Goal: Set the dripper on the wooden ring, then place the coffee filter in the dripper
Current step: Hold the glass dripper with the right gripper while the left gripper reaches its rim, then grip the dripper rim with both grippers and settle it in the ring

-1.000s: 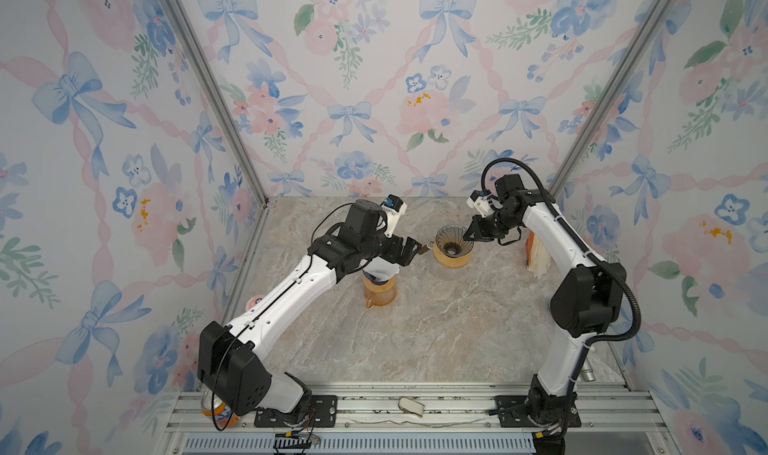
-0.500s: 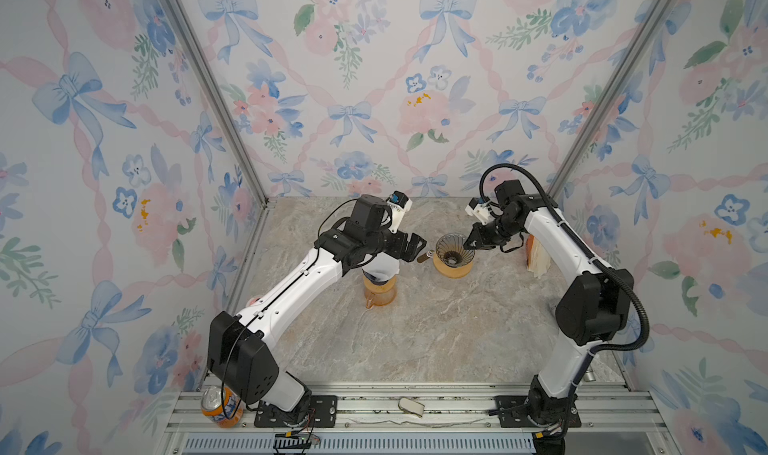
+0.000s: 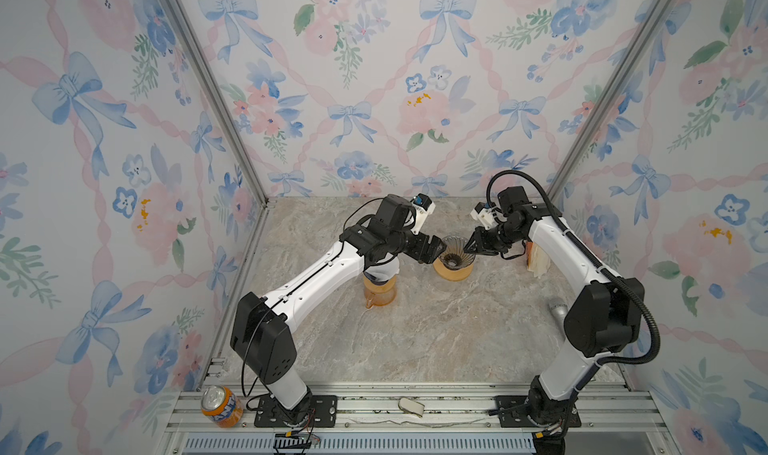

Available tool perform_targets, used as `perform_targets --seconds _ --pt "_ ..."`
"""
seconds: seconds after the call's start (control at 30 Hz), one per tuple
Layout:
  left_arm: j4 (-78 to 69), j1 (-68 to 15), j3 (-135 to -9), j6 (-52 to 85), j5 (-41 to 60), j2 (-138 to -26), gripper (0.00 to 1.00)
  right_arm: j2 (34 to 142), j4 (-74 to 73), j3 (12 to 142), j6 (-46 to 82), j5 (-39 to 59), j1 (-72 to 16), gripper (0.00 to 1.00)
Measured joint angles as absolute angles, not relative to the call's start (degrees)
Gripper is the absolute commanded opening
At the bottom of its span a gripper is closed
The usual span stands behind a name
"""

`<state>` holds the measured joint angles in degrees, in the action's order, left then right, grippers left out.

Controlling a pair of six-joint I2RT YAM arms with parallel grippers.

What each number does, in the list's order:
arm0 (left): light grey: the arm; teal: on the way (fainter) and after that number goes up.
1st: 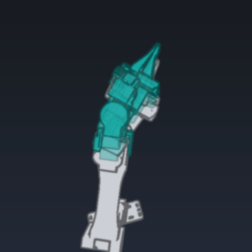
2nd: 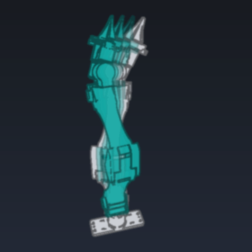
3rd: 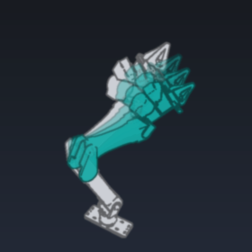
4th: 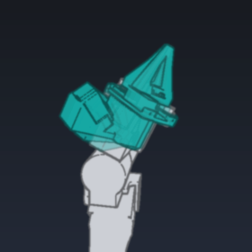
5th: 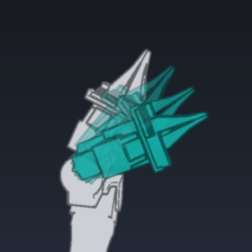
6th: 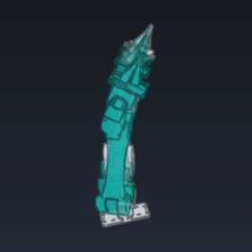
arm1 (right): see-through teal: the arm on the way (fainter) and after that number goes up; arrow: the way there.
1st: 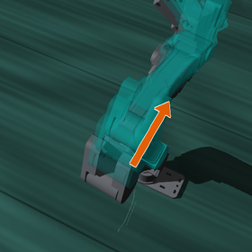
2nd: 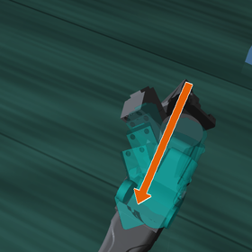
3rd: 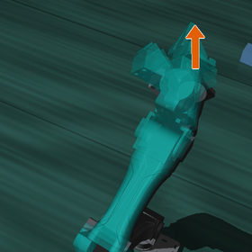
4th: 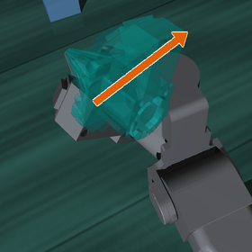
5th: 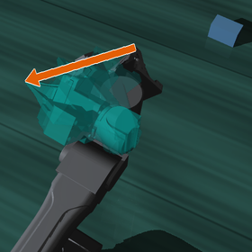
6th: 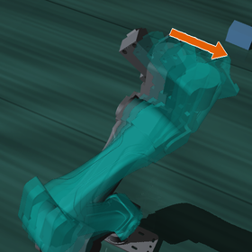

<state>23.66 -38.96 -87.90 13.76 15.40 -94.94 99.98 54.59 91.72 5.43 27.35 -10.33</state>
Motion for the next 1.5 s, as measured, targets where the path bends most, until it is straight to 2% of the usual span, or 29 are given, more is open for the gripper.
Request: perform_targets --seconds 0.13,0.43,0.6,0.73,1.1,1.27,1.5 --pt "23.7 -39.0 -88.4 16.6 14.3 -96.2 0.77 96.8 51.9 90.5 6.5 25.6 -10.3 0.27" --pt "23.7 -39.2 -90.3 21.0 13.6 -99.3 0.63 92.6 50.1 88.6 7.5 21.9 -10.7 0.26" --pt "23.7 -39.4 -90.9 21.8 14.7 -101.7 0.60 92.6 50.2 88.0 7.5 19.9 -12.0 0.26" --pt "23.7 -39.4 -91.4 22.9 15.6 -103.3 0.47 92.6 50.2 87.9 7.5 19.0 -12.8 0.23" --pt "23.6 -39.4 -92.6 24.3 16.6 -107.0 0.40 93.1 50.2 87.2 7.5 18.3 -12.9 0.18" --pt "23.7 -39.4 -93.2 24.7 16.6 -107.5 0.30 93.1 50.1 86.8 7.5 18.3 -12.9 0.15" --pt "23.6 -39.4 -93.5 25.0 16.8 -107.7 0.23 93.3 49.6 86.4 7.5 18.4 -12.9 0.10"
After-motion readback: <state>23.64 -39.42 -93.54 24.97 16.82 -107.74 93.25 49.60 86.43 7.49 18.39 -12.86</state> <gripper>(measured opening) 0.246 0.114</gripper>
